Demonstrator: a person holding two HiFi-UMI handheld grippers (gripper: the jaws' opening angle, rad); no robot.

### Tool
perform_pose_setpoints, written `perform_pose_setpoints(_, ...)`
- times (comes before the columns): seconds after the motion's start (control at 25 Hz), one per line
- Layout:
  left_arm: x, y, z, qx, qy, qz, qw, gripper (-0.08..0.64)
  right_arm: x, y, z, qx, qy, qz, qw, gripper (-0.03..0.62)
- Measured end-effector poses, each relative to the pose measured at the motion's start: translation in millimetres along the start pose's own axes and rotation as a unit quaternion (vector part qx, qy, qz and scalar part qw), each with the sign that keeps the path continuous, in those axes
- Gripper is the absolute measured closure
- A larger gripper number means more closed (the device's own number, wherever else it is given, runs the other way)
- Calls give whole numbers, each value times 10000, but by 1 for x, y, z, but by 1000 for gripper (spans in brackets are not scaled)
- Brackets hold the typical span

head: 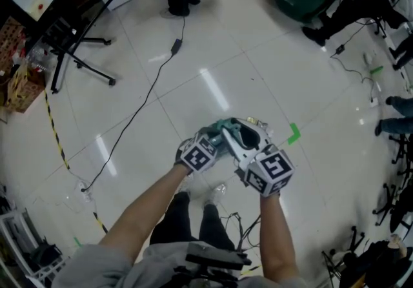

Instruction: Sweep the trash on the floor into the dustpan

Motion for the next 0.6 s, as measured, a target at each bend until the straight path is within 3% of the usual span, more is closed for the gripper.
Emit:
perform_pose_setpoints(0.44, -2, 0, -3, -137, 92, -235, 9996, 423, 5, -5, -12, -252, -37, -146, 9996, 476)
perform_pose_setpoints(0.6, -6, 7, -5, -158, 98, -232, 9996, 422, -4, -1, -43, 105, 461, -126, 9988, 489)
Point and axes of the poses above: the fingertips, and each gripper's own axes: x forward along the fingers, z to its left, y out of its underside, the point moved 7 cm from there along -x, backward along the fingers, and after that the axes turned 1 degree about z, right-handed, at the moved point
